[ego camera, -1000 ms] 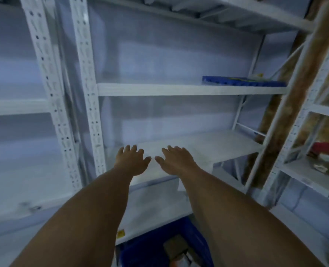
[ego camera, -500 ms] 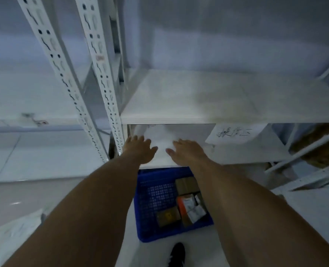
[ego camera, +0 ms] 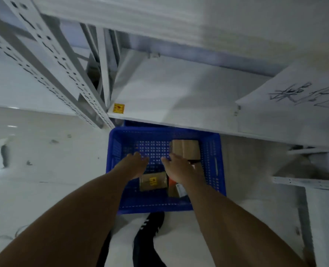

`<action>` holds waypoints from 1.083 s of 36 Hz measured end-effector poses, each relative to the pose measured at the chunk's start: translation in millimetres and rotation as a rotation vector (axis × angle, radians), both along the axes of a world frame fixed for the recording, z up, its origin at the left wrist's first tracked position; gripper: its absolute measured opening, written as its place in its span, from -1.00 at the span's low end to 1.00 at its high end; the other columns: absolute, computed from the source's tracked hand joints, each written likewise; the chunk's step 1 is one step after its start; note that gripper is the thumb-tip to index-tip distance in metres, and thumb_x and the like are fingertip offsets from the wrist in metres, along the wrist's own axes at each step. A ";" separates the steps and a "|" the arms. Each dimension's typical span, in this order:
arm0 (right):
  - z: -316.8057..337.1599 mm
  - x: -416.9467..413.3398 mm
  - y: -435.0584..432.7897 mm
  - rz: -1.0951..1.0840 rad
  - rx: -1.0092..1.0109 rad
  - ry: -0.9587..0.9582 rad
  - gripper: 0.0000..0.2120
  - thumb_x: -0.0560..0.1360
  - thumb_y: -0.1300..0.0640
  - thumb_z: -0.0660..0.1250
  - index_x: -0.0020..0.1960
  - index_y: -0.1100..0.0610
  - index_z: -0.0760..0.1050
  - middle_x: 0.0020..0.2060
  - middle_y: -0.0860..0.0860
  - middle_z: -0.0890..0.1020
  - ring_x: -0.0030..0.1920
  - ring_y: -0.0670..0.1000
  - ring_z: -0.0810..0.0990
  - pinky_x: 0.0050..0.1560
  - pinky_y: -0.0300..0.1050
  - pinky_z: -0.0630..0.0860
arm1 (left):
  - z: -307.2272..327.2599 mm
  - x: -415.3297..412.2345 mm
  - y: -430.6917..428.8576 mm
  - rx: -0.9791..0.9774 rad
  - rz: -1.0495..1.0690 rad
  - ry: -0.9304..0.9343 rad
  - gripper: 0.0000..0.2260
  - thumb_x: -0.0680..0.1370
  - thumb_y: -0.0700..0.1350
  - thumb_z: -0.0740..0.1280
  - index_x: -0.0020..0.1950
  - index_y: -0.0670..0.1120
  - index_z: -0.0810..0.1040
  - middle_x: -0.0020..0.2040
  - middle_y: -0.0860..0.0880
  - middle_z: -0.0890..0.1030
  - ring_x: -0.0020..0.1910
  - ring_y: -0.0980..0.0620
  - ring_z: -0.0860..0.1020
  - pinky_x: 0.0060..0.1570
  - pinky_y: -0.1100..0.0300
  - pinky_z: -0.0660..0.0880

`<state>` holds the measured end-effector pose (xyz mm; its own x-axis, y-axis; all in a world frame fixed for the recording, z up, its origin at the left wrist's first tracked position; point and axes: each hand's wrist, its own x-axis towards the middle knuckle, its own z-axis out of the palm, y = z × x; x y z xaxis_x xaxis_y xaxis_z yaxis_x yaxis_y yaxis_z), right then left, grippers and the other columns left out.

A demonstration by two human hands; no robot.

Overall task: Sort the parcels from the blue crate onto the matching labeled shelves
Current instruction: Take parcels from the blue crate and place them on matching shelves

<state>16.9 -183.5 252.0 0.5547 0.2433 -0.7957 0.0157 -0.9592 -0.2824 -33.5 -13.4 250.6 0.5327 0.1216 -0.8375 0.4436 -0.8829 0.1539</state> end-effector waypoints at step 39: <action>-427.0 -66.2 18.6 -0.213 -0.170 0.203 -0.21 0.48 -0.56 -0.09 0.45 -0.11 0.41 0.39 0.03 0.49 0.36 0.14 0.48 0.35 0.21 0.40 | -465.0 -56.7 -33.0 -0.340 1.557 0.309 0.03 0.34 0.36 0.52 0.60 -0.09 0.16 0.37 -0.26 0.50 0.16 -0.26 0.59 -0.05 -0.07 0.58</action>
<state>-49.3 -164.9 -175.0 0.4051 -0.0063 -0.9142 -0.2301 -0.9685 -0.0953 -90.2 -46.4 -214.4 -0.1069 0.1501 -0.9829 0.8766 0.4808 -0.0219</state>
